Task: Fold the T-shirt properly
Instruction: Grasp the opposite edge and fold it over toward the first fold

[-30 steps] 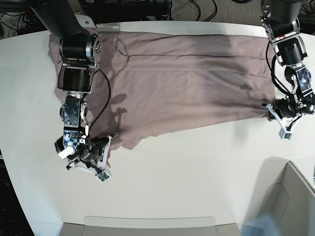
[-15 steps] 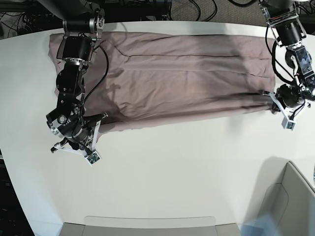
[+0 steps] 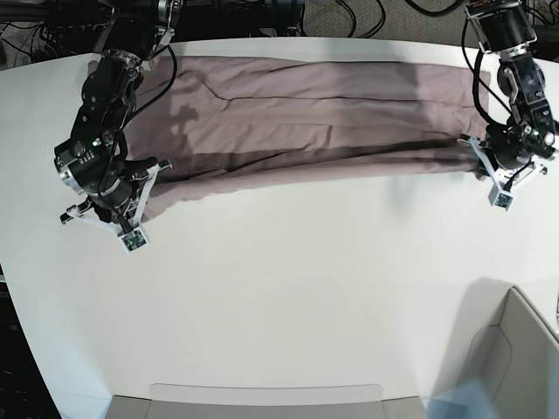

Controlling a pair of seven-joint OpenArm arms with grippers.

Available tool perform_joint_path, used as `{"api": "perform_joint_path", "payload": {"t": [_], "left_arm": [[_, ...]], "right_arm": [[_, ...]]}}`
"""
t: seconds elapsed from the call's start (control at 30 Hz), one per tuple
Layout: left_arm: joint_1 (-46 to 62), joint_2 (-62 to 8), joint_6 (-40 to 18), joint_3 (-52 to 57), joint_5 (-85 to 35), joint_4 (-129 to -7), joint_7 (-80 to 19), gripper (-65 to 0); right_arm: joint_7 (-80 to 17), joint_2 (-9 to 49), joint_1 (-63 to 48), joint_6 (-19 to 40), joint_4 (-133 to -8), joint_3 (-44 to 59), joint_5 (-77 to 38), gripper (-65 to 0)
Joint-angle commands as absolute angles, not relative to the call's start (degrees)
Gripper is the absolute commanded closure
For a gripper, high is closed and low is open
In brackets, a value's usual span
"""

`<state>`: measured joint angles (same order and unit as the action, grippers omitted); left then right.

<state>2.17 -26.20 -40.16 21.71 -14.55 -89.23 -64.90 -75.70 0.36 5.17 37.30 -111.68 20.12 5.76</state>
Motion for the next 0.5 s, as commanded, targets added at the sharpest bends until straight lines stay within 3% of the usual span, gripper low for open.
{"api": "perform_joint_path", "payload": {"t": [0.0, 0.47], "left_arm": [[2.5, -27.4, -40.0, 22.2, -14.5, -90.7, -64.7, 0.0], [6.5, -26.7, -40.0, 22.3, -14.5, -91.2, -64.7, 0.0]], "right_arm": [[-75.3, 0.7, 5.2, 37.5, -113.5, 20.4, 5.8, 0.0], [-75.3, 0.7, -7.5, 37.5, -118.3, 23.0, 2.7, 0.0]]}}
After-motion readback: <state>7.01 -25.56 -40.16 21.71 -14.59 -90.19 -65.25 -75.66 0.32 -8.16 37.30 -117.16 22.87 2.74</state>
